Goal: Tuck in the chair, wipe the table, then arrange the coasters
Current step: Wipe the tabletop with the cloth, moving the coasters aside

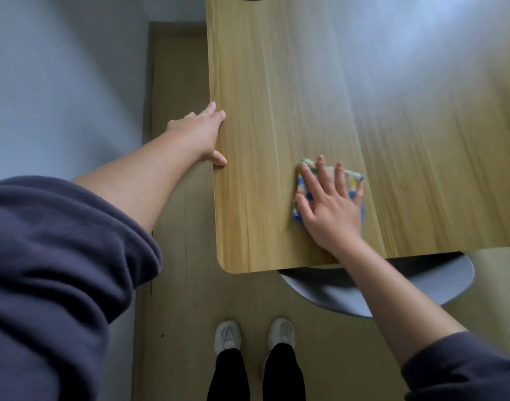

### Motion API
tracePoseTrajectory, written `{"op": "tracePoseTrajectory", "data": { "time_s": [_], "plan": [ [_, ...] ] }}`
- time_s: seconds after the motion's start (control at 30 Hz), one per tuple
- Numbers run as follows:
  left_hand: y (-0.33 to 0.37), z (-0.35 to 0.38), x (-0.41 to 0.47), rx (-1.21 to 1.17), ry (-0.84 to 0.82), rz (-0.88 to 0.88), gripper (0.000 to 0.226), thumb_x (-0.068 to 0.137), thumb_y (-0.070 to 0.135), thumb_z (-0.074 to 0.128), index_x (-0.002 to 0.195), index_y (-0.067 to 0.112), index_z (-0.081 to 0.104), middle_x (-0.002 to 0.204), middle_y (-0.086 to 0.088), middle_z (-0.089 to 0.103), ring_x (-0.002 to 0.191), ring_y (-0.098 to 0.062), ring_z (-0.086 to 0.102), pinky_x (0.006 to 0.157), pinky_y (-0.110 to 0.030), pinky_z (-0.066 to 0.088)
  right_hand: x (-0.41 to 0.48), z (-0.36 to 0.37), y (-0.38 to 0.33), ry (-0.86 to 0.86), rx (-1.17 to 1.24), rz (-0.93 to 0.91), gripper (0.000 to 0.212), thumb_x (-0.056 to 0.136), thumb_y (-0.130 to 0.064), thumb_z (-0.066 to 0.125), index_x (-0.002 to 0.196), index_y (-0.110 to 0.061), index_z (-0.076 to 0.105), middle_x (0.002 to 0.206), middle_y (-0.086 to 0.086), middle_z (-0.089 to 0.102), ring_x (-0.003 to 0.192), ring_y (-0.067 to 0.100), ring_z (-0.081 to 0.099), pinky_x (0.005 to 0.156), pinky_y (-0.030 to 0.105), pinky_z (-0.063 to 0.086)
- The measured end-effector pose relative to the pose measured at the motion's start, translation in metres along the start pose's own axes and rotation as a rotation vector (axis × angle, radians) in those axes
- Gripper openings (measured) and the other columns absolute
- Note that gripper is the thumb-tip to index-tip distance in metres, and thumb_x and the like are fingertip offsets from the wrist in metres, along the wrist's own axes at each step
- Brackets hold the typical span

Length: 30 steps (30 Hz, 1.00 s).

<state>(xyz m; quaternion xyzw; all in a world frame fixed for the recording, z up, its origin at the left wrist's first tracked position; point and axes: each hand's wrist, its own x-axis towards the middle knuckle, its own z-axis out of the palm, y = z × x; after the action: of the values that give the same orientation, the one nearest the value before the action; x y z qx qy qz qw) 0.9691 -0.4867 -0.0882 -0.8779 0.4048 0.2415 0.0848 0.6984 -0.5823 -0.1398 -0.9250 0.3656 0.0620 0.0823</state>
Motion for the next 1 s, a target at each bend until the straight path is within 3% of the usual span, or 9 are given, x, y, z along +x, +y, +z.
{"op": "tracePoseTrajectory", "data": {
  "time_s": [0.13, 0.27, 0.4, 0.5, 0.63, 0.87, 1.0],
  "plan": [
    [0.001, 0.0, -0.004, -0.017, 0.011, -0.014, 0.103, 0.073, 0.048, 0.077, 0.151, 0.029, 0.012, 0.16, 0.012, -0.005, 0.139, -0.028, 0.028, 0.09, -0.047, 0.041, -0.013, -0.001, 0.023, -0.004, 0.033, 0.316, 0.058, 0.099, -0.052, 0.02, 0.155, -0.042, 0.006, 0.164, -0.011, -0.008, 0.151, 0.022, -0.009, 0.115, 0.063, -0.007],
    [0.003, -0.004, -0.004, -0.026, 0.002, -0.021, 0.103, 0.071, 0.047, 0.079, 0.15, 0.028, 0.016, 0.16, 0.011, -0.004, 0.137, -0.028, 0.031, 0.089, -0.045, 0.04, -0.033, 0.006, -0.024, 0.009, 0.092, 0.458, 0.059, 0.099, -0.05, 0.013, 0.155, -0.038, -0.001, 0.163, -0.008, -0.013, 0.15, 0.026, -0.012, 0.113, 0.067, -0.008],
    [0.004, -0.005, -0.007, -0.023, -0.003, -0.019, 0.103, 0.071, 0.047, 0.078, 0.15, 0.027, 0.015, 0.16, 0.01, -0.003, 0.137, -0.029, 0.031, 0.093, -0.047, 0.039, -0.056, 0.023, -0.098, -0.027, 0.063, 0.252, 0.06, 0.095, -0.055, -0.001, 0.151, -0.04, -0.015, 0.16, -0.006, -0.026, 0.146, 0.028, -0.025, 0.11, 0.067, -0.015],
    [0.007, -0.006, -0.008, 0.005, -0.007, -0.027, 0.103, 0.072, 0.048, 0.077, 0.151, 0.027, 0.014, 0.16, 0.009, -0.004, 0.138, -0.029, 0.029, 0.092, -0.046, 0.04, -0.059, 0.024, -0.132, -0.036, 0.057, 0.027, 0.06, 0.096, -0.054, 0.011, 0.154, -0.039, 0.001, 0.164, -0.004, -0.01, 0.149, 0.031, -0.015, 0.11, 0.067, -0.013],
    [0.009, -0.007, -0.008, 0.049, -0.009, -0.03, 0.105, 0.072, 0.05, 0.075, 0.151, 0.025, 0.011, 0.161, 0.006, -0.003, 0.14, -0.03, 0.026, 0.097, -0.049, 0.038, -0.046, 0.016, -0.105, -0.033, 0.034, -0.253, 0.059, 0.097, -0.056, 0.023, 0.153, -0.042, 0.015, 0.164, -0.007, 0.007, 0.151, 0.028, -0.003, 0.114, 0.065, -0.007],
    [0.012, -0.004, -0.009, 0.088, -0.003, -0.044, 0.104, 0.074, 0.05, 0.073, 0.151, 0.024, 0.009, 0.161, 0.005, -0.003, 0.143, -0.027, 0.017, 0.098, -0.048, 0.037, 0.047, -0.005, -0.038, -0.031, 0.025, -0.206, 0.058, 0.096, -0.057, 0.019, 0.152, -0.047, 0.009, 0.164, -0.013, 0.0, 0.151, 0.022, -0.008, 0.115, 0.061, -0.011],
    [0.016, -0.01, -0.004, 0.17, 0.035, 0.014, 0.119, 0.067, 0.046, 0.08, 0.152, 0.026, -0.002, 0.16, 0.004, -0.008, 0.147, -0.025, 0.002, 0.11, -0.056, 0.026, 0.111, -0.016, -0.014, -0.014, 0.04, -0.201, 0.058, 0.095, -0.058, 0.017, 0.151, -0.048, 0.009, 0.164, -0.014, -0.001, 0.151, 0.021, -0.008, 0.115, 0.06, -0.011]
  ]
}}
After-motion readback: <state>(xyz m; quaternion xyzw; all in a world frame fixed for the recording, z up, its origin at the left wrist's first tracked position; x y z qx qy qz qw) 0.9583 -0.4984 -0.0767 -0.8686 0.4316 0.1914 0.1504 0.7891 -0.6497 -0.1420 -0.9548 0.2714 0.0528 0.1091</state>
